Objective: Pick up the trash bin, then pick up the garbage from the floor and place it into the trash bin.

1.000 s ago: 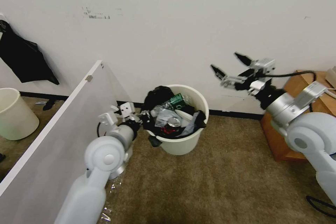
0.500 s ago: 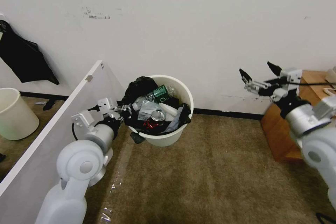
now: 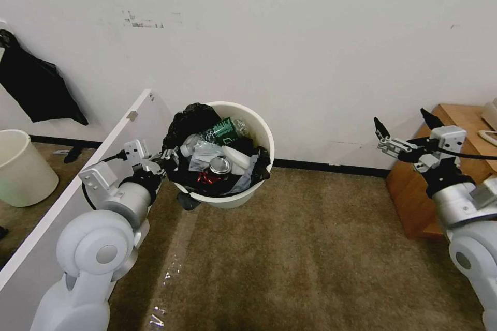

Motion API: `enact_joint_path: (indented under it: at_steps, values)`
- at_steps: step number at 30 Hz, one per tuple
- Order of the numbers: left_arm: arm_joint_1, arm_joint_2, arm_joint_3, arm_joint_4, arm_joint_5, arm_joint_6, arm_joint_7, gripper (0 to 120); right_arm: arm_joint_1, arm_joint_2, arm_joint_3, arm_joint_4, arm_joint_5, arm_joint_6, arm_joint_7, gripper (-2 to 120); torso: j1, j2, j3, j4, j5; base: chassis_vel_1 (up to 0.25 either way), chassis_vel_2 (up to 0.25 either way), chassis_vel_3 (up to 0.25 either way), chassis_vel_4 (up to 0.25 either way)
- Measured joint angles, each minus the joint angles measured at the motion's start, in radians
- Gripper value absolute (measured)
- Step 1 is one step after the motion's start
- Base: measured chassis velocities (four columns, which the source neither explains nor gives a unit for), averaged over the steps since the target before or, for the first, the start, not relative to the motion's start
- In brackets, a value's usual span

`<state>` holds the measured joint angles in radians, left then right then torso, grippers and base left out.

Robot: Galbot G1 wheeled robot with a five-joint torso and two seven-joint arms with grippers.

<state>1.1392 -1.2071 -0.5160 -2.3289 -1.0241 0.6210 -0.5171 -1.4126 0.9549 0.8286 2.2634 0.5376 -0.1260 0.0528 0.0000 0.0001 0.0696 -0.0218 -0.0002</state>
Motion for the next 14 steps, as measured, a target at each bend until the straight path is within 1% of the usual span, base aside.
enact_joint_path:
  at_steps: [1, 4, 7, 8, 10, 12, 14]
  values:
    - [0.002, -0.004, 0.001, 0.000, 0.005, 0.000, 0.003, 4, -0.015, 0.016, 0.003, 0.008, -0.019, 0.019, 0.012, 100, 0.000, 0.000, 0.000, 0.0000, 0.0000, 0.000, 0.000, 0.000, 0.000]
    - [0.003, -0.007, 0.002, 0.000, 0.007, -0.001, 0.005, 4, -0.022, 0.025, 0.004, 0.011, -0.030, 0.029, 0.018, 100, 0.000, 0.000, 0.000, 0.0001, 0.0000, 0.000, 0.000, 0.000, 0.000]
    - [0.004, -0.009, 0.005, -0.002, 0.007, -0.001, 0.007, 4, -0.041, 0.063, -0.002, 0.016, -0.064, 0.062, 0.029, 100, 0.000, 0.000, 0.000, 0.0001, 0.0000, 0.000, 0.000, 0.000, 0.000]
    - [0.004, -0.009, 0.005, -0.002, 0.007, -0.001, 0.007, 4, -0.041, 0.063, -0.002, 0.016, -0.064, 0.062, 0.029, 100, 0.000, 0.000, 0.000, 0.0001, 0.0000, 0.000, 0.000, 0.000, 0.000]
    - [0.008, -0.009, 0.007, -0.006, 0.000, -0.001, 0.007, 4, -0.054, 0.105, -0.018, 0.020, -0.076, 0.071, 0.035, 100, 0.000, 0.000, 0.000, 0.0000, 0.0001, 0.000, 0.000, 0.000, 0.000]
    - [0.010, -0.009, 0.006, -0.007, 0.000, -0.001, 0.007, 4, -0.057, 0.118, -0.024, 0.020, -0.080, 0.076, 0.035, 100, 0.000, 0.000, 0.000, -0.0001, 0.0001, 0.000, 0.000, 0.000, 0.000]
    - [0.014, -0.009, 0.005, -0.009, 0.001, -0.001, 0.008, 4, -0.064, 0.147, -0.036, 0.020, -0.097, 0.090, 0.033, 100, 0.000, 0.000, 0.000, 0.0000, 0.0001, 0.000, 0.000, 0.000, 0.000]
